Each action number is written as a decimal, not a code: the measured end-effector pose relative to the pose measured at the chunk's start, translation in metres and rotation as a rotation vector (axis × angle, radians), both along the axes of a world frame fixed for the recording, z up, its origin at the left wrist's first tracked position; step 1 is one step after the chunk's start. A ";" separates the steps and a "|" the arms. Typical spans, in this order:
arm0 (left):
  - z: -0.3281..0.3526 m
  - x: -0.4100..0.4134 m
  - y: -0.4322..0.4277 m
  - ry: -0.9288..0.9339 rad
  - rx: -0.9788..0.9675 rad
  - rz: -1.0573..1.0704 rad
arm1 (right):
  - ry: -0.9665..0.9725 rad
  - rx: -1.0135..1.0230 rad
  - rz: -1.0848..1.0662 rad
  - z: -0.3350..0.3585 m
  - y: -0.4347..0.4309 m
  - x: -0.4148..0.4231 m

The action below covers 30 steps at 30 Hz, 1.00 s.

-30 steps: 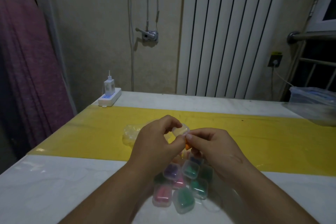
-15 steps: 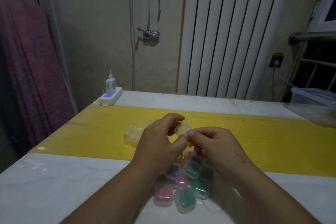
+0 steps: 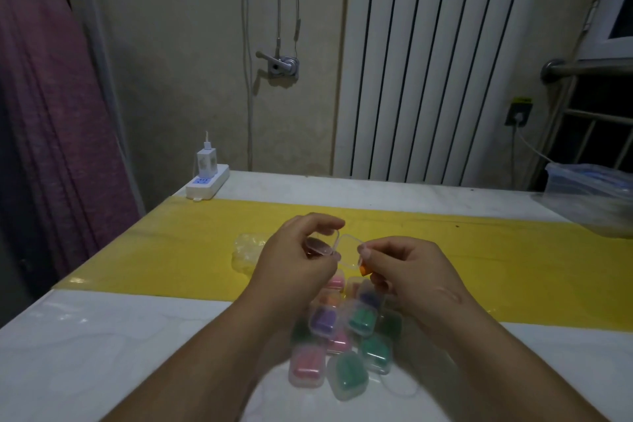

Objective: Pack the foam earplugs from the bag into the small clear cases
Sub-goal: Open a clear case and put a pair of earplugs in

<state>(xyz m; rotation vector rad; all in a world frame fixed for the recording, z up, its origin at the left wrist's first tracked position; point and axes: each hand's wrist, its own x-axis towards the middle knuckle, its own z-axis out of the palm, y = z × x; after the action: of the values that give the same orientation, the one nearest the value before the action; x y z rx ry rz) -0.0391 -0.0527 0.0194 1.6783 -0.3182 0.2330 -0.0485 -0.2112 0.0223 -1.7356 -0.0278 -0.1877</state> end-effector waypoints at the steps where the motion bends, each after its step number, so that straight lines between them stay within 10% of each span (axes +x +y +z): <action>1: 0.000 0.000 0.000 0.004 0.006 -0.007 | -0.005 0.006 0.002 0.001 0.000 -0.001; 15: 0.001 0.001 -0.001 0.015 0.047 0.037 | -0.194 0.075 -0.050 0.004 -0.003 -0.001; 30: 0.000 0.000 -0.002 0.078 -0.019 -0.007 | -0.359 -0.410 -0.131 -0.001 0.001 -0.003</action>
<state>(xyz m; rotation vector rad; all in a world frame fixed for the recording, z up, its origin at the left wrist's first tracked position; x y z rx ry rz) -0.0389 -0.0552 0.0190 1.6624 -0.2622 0.1645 -0.0513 -0.2097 0.0215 -2.0918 -0.2294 -0.6240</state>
